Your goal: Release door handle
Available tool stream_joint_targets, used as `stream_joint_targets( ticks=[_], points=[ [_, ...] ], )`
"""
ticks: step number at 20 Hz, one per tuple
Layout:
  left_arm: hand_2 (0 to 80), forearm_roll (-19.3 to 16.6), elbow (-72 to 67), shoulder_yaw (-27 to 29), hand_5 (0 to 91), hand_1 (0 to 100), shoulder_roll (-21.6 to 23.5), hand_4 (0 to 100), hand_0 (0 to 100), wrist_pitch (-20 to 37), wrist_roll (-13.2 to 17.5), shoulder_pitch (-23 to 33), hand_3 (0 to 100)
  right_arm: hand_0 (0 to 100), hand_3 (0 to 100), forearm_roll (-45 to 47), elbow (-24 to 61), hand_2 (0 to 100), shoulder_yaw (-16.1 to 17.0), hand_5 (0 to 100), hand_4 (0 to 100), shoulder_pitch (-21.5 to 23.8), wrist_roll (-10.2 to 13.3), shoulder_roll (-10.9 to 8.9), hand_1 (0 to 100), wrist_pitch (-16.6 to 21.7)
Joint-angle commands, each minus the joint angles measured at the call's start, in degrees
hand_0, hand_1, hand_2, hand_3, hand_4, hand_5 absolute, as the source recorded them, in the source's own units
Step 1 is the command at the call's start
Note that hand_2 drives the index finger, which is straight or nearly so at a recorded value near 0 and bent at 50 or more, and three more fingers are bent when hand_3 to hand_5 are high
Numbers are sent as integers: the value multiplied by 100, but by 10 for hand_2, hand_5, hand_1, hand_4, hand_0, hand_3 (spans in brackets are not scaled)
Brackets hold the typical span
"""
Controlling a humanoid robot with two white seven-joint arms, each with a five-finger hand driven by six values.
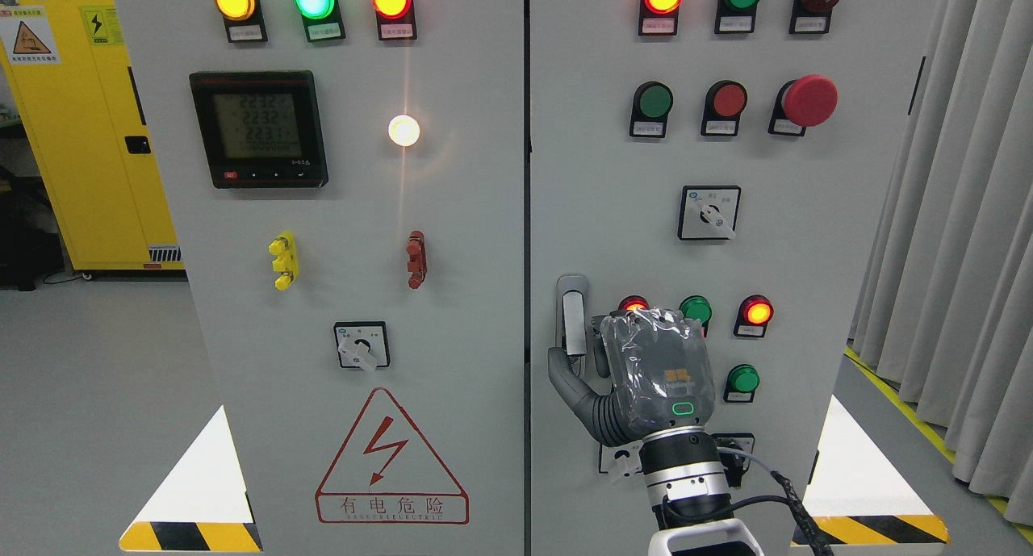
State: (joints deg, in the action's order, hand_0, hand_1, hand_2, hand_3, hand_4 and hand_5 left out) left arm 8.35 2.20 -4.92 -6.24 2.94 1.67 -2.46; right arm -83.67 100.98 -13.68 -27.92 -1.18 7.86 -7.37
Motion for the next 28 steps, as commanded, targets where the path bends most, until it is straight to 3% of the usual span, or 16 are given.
stream_joint_targets(
  ticks=[1,7,14,28],
  points=[
    [0,0,0,0,0,556,0,0,120,-4,0,0,0,453,1000,8,-26,943,-3,991,1000,-11,4,23,431,-10],
    [0,0,0,0,0,556,0,0,120,-4,0,0,0,430,1000,8,-26,942,-4,991,1000,-11,13,32,442,-19],
    [0,0,0,0,0,556,0,0,120,-4,0,0,0,529,1000,8,-17,942,5,991,1000,-11,4,32,447,-19],
    [0,0,0,0,0,556,0,0,120,-4,0,0,0,596,1000,8,9,942,23,991,1000,6,13,23,455,-71]
  ],
)
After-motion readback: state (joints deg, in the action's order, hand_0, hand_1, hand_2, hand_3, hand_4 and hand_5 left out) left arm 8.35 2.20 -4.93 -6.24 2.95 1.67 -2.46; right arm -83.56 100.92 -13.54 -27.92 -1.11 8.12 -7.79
